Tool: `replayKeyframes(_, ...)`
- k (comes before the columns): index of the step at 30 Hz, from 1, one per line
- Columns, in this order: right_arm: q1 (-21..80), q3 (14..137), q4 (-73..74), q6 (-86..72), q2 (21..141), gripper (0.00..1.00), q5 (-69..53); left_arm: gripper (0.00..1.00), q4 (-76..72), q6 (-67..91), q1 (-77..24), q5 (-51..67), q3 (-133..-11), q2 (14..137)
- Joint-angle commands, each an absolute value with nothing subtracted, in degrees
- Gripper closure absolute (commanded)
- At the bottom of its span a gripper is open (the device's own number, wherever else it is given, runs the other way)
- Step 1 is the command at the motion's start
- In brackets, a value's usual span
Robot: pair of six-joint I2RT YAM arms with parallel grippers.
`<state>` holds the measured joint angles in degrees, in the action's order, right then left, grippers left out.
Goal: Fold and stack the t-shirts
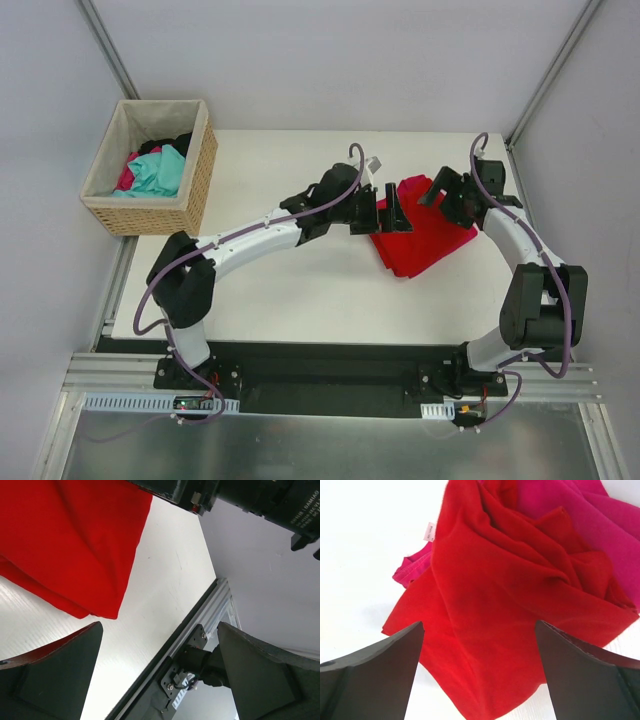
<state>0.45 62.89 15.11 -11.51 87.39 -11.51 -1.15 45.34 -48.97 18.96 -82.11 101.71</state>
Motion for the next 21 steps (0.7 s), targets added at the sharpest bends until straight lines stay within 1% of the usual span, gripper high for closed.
replayKeyframes(1,-1.2,62.1,15.0,-11.2,84.9,0.03,-7.7,0.01,-2.1,44.4,-47.9,19.8,-85.7,104.8)
replayKeyframes(11,-3.1,58.9,13.6,-12.0,87.0,0.04,-9.1,0.01,-2.5,45.6,-47.3,24.1,-98.8,117.9)
replayKeyframes(21,-3.5,57.8,12.2,-12.6,90.2,0.04,-8.5,0.02,-8.4,49.4,-44.2,26.8,-98.0,126.3)
